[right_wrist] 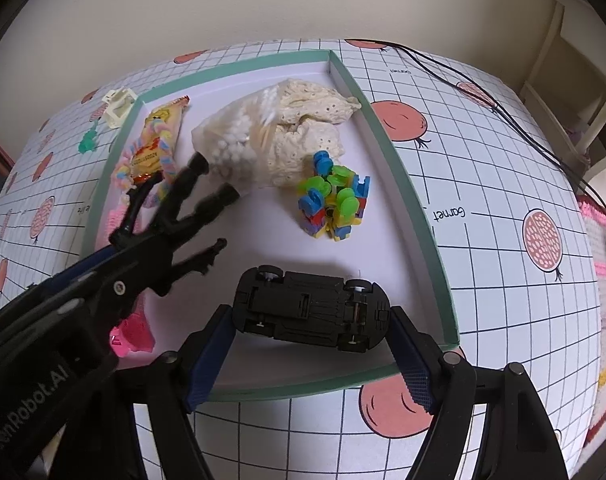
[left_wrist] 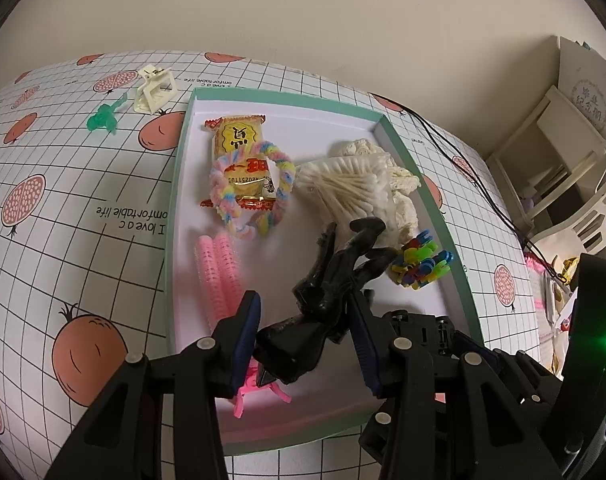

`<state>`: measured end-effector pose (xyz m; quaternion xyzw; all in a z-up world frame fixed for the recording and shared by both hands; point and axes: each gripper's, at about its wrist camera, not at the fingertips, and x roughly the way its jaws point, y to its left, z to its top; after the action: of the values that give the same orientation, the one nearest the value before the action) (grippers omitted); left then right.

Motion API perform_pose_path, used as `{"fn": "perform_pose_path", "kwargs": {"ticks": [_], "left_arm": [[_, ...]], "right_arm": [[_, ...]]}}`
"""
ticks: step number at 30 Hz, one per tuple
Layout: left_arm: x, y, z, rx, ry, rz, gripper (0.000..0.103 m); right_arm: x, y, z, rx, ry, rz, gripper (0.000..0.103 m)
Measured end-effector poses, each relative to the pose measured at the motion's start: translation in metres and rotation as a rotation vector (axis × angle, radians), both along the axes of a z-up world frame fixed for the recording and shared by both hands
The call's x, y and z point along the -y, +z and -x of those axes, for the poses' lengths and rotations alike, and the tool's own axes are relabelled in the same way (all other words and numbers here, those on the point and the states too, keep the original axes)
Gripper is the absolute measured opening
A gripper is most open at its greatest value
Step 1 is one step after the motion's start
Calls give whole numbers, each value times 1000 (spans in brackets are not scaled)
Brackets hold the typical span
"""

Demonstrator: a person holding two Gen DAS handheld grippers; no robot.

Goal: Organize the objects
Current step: 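Open the left tool releasing the robot figure while the right tool releases the car in the tray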

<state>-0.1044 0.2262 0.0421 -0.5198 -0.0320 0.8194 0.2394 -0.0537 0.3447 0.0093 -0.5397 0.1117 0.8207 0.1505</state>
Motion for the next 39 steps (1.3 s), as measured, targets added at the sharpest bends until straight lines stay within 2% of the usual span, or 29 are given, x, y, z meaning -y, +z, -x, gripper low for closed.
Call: {"fn": "perform_pose_path", "kwargs": {"ticks": [7, 12, 21, 29, 34, 39], "left_arm": [[1, 4, -2, 6, -6, -11, 47], [4, 12, -5, -7, -6, -23, 47], [19, 29, -6, -53, 23, -43, 47], [37, 29, -1, -74, 65, -17, 47], [49, 20, 4, -74, 104, 34, 47], [64, 13, 10, -74, 156, 78, 53]], "right_arm": [[3, 2, 0, -9, 12, -8, 82], [8, 8, -1, -26, 21, -14, 89], [11, 25, -9, -79, 17, -18, 89], [12, 28, -6, -94, 11, -23, 89], [13, 29, -6, -106, 8, -21, 89], [13, 29, -4, -109, 5, -25, 89]]}}
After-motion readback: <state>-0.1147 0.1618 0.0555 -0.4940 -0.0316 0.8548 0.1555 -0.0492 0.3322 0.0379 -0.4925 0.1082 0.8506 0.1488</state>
